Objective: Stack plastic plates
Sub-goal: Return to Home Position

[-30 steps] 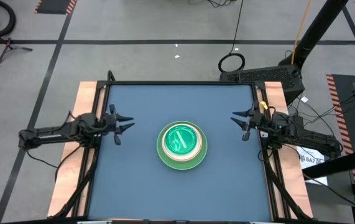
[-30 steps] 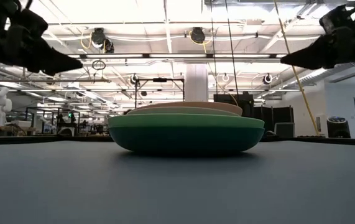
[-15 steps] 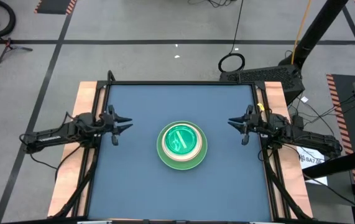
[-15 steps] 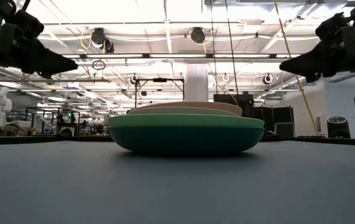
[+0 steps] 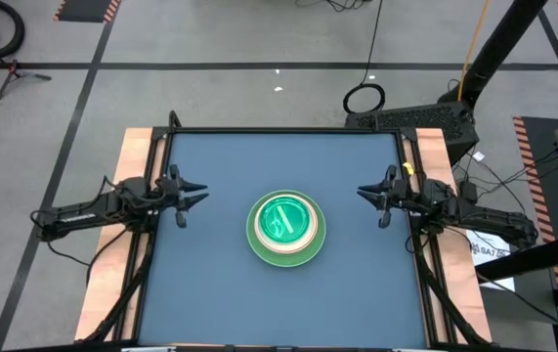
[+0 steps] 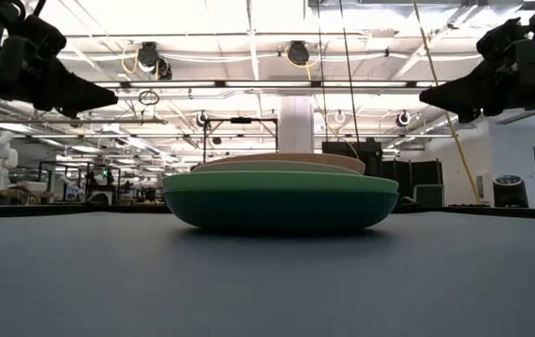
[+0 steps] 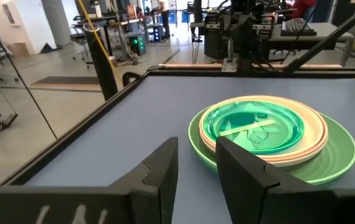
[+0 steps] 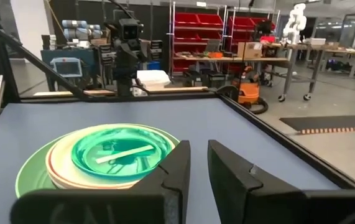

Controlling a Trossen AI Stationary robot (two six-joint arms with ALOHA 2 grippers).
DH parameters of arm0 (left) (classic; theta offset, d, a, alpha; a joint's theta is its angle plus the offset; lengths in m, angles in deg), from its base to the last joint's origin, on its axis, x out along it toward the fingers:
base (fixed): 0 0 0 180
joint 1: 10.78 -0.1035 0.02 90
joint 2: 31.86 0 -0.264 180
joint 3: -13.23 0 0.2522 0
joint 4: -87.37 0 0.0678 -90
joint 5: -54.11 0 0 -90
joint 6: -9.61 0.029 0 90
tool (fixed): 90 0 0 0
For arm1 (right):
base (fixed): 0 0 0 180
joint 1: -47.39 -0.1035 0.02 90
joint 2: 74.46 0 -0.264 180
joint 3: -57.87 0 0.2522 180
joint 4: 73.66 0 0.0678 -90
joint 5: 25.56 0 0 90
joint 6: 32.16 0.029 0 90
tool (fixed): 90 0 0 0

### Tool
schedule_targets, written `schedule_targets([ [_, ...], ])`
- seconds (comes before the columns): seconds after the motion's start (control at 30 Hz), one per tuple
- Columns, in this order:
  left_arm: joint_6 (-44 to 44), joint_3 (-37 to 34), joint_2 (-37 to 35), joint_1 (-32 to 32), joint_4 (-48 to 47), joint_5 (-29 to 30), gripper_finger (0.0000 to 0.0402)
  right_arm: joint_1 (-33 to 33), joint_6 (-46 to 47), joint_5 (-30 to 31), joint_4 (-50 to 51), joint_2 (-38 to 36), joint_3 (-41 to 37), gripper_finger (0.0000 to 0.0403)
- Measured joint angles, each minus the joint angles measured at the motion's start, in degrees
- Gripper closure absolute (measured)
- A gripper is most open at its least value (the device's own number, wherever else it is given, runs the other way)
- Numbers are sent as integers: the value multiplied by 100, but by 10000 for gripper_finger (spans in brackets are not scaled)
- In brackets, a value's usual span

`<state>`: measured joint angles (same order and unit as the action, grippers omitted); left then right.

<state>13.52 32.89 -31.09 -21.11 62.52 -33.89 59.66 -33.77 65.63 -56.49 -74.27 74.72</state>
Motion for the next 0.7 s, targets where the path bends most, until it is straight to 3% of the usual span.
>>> schedule_targets([
  [0.7,-124,2,0,0,-160,7,286,0,398,-2,-239,47,-20,353],
])
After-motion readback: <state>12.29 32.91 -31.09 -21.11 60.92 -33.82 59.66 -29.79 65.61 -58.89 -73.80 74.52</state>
